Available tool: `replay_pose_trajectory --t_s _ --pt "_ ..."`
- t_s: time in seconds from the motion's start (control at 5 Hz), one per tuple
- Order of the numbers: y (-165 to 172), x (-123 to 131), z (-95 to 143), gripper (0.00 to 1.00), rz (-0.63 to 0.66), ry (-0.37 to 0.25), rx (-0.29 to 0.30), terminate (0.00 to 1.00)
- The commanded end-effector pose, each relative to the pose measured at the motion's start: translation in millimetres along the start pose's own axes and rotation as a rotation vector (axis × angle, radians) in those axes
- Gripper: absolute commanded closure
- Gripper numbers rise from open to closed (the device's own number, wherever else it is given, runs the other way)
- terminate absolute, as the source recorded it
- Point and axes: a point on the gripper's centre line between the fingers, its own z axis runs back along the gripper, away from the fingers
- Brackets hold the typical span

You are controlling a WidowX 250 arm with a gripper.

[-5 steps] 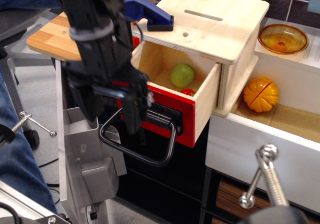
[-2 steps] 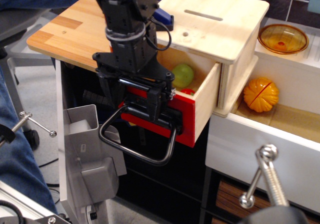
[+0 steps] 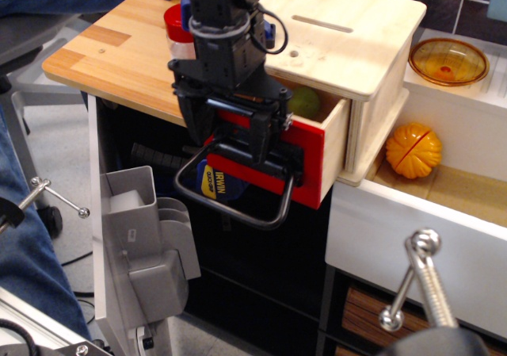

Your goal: Close drawer of box

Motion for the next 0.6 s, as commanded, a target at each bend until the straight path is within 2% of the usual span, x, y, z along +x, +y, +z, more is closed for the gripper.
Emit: replay_pose_trajectory --t_s 0.0,0.2,0.4 --pt "2.5 35.2 15.1 0.00 0.026 -0.062 0.025 0.00" --pt "2.3 42.7 14.2 0.00 0.031 -0.055 0.022 0.00" --pt "2.8 42.1 13.8 0.00 0.033 -0.063 0.008 1.00"
